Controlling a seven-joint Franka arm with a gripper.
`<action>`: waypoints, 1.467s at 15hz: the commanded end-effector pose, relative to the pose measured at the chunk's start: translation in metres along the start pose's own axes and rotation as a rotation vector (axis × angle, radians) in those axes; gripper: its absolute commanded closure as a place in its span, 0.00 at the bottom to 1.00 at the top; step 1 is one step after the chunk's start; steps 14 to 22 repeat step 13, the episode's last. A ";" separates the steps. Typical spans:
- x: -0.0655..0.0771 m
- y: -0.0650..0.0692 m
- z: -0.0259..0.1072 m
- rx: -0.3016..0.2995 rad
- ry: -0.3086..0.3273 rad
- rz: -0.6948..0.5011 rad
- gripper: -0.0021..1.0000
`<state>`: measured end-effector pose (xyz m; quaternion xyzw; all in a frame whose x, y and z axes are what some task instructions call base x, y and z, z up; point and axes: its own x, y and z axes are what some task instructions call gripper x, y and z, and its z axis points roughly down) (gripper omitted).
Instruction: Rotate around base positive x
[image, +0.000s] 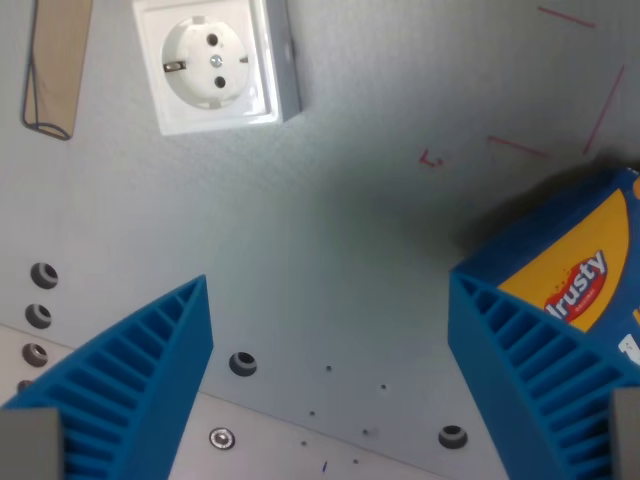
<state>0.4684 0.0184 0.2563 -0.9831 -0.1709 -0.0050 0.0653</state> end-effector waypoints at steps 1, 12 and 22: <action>-0.002 0.005 -0.002 0.214 0.076 -0.023 0.00; -0.002 0.005 -0.002 0.352 0.123 -0.024 0.00; -0.002 0.005 -0.002 0.365 0.128 -0.024 0.00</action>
